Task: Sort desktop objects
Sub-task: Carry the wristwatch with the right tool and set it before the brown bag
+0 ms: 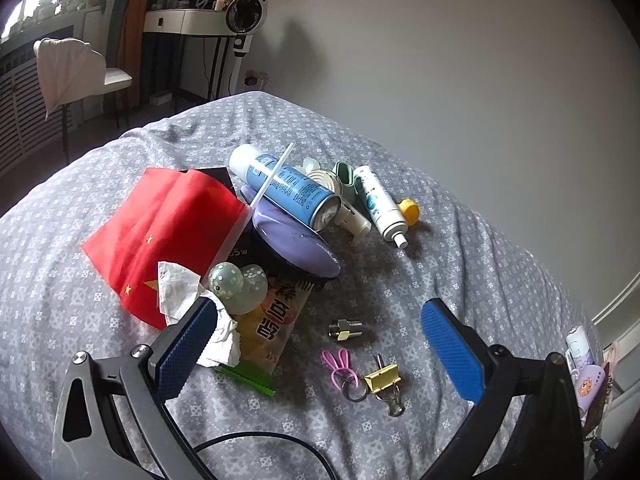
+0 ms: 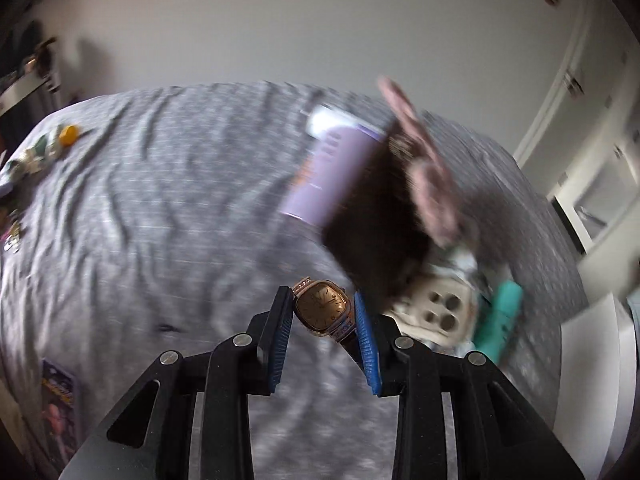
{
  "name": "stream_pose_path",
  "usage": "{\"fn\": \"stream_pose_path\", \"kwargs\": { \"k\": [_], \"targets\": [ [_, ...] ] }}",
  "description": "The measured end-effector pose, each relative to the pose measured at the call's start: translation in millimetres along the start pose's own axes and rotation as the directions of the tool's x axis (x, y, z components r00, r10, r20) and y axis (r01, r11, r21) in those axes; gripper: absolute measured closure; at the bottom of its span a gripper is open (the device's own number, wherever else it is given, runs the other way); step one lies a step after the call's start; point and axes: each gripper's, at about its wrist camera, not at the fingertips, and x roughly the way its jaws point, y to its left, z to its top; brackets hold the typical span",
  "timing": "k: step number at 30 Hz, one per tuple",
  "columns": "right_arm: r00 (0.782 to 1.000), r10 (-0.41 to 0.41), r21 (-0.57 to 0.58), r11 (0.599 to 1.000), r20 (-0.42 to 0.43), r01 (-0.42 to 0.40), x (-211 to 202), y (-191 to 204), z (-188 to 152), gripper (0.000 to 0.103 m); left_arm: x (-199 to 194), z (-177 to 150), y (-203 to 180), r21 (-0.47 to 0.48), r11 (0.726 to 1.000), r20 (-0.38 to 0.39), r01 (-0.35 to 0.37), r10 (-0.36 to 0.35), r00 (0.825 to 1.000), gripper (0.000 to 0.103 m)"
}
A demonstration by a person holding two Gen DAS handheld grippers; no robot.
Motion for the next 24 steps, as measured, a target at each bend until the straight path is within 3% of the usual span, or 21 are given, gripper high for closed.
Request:
{"fn": "stream_pose_path", "kwargs": {
  "k": [3, 5, 7, 9, 13, 16, 19, 24],
  "targets": [
    [0.995, -0.077, 0.080, 0.993, -0.056, 0.081, 11, -23, -3, 0.074, -3, 1, 6, -0.024, 1.000, 0.007, 0.013, -0.013, 1.000, 0.001],
    [0.994, -0.101, 0.097, 0.990, -0.034, 0.104, 5, -27, -2, 0.070, -4, 1, 10, -0.052, 0.998, 0.014, 0.018, -0.017, 1.000, 0.001],
    [0.996, -0.087, 0.134, 0.987, 0.008, 0.085, -6, -24, 1, 0.054, -3, 2, 12, -0.065, 0.998, 0.012, 0.012, -0.011, 1.000, 0.001],
    [0.997, -0.043, 0.174, 0.984, 0.064, 0.031, -17, -19, 3, 0.028, 0, 1, 8, -0.047, 0.999, -0.005, 0.013, -0.013, 1.000, 0.001],
    [0.977, 0.038, 0.246, 0.965, 0.209, -0.090, -43, -5, 3, 0.021, 3, 5, -12, 0.027, 0.998, -0.044, 0.063, -0.062, 0.997, 0.001],
    [0.959, 0.062, 0.259, 0.956, 0.278, -0.137, -48, 14, 0, 0.021, 16, 18, -32, 0.004, 0.995, -0.059, 0.101, -0.100, 0.993, 0.001],
    [0.956, 0.065, 0.291, 0.945, 0.285, -0.151, -33, 28, -5, 0.021, 45, 42, -61, 0.015, 0.993, -0.082, 0.113, -0.112, 0.990, 0.001],
    [0.975, 0.094, 0.324, 0.933, 0.203, -0.157, 0, 29, -2, 0.021, 123, 76, -119, 0.155, 0.986, -0.119, 0.068, -0.049, 0.992, 0.001]
  ]
}}
